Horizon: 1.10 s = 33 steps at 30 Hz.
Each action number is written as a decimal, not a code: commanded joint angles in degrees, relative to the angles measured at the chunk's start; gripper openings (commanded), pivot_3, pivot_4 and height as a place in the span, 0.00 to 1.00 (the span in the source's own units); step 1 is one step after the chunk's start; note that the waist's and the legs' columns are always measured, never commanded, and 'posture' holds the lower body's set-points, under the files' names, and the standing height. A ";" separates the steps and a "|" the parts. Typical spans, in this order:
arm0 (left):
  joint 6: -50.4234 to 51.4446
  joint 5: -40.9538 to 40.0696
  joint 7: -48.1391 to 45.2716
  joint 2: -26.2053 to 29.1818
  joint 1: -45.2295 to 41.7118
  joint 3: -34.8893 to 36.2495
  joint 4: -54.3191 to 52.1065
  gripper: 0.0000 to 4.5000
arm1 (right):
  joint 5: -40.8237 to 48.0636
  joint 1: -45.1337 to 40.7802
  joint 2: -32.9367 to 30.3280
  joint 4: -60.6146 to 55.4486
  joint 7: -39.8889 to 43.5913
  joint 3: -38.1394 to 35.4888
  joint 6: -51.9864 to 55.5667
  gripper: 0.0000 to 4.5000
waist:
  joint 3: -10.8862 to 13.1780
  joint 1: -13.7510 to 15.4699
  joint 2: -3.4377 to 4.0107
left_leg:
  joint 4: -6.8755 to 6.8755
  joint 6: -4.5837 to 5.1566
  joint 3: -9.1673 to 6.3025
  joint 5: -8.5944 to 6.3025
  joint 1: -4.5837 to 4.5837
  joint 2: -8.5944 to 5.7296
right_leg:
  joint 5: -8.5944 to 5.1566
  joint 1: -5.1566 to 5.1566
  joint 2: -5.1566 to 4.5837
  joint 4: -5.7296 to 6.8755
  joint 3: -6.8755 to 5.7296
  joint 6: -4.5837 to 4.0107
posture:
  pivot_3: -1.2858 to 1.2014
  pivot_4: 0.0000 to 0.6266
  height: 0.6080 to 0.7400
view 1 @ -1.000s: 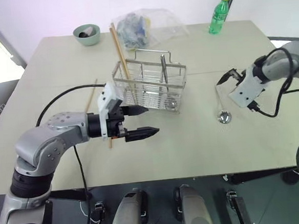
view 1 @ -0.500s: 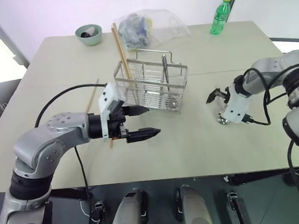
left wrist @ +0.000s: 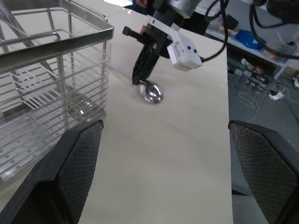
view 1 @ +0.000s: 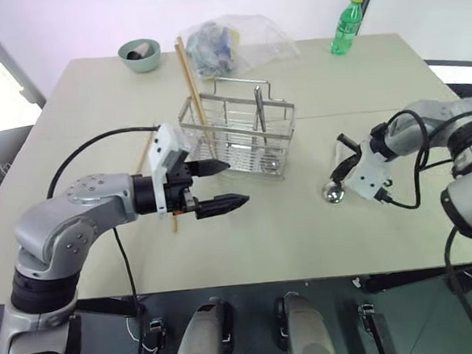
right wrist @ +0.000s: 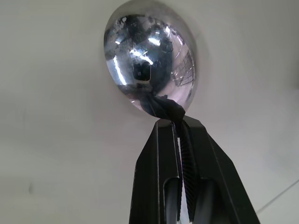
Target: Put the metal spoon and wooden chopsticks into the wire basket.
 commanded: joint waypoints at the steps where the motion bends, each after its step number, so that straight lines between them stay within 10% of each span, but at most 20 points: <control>1: -1.14 0.00 -1.05 0.91 -1.84 2.00 0.75 1.00 | 15.74 0.41 2.08 4.63 23.53 -14.58 1.72 0.02 | 0.01 -0.09 -0.01 | 0.01 0.00 0.00 0.00 0.00 0.00 | 0.01 0.02 0.01 0.00 -0.01 0.02 | 0.52 0.24 0.46; 4: -1.30 0.05 -1.33 1.03 -2.49 2.31 1.62 1.00 | 26.76 0.77 4.41 4.60 41.63 -25.23 10.75 0.02 | 0.01 -0.14 0.00 | 0.00 0.01 -0.08 0.00 0.03 0.02 | 0.07 0.12 0.01 -0.08 -0.09 0.11 | 0.52 0.24 0.46; 8: -1.44 0.19 -2.02 1.41 -4.14 2.65 3.38 1.00 | 12.82 -18.79 3.13 35.25 43.31 -42.98 18.83 0.02 | 0.30 -0.12 0.36 | -0.01 -0.01 -0.10 -0.01 -0.07 -0.01 | 0.00 -0.01 -0.02 -0.07 -0.20 -0.03 | 0.52 0.24 0.46; 15: -2.68 1.97 -3.88 1.86 -7.64 2.00 6.81 1.00 | 7.38 -35.21 -2.87 36.87 43.31 -70.86 66.34 0.02 | 0.33 0.14 0.36 | -0.14 -0.33 -0.23 -0.14 -0.09 0.05 | -0.04 -0.04 0.02 -0.13 -0.20 -0.11 | 0.52 0.24 0.46; 33: -3.47 3.14 -2.99 0.23 -8.83 2.41 7.10 1.00 | 22.72 -34.96 2.23 36.87 36.92 -71.32 73.17 0.02 | 0.34 -1.53 0.38 | -0.26 -0.26 -0.26 -0.08 -0.10 0.02 | 0.08 -0.01 -0.10 -0.27 -0.25 0.10 | 0.52 0.24 0.46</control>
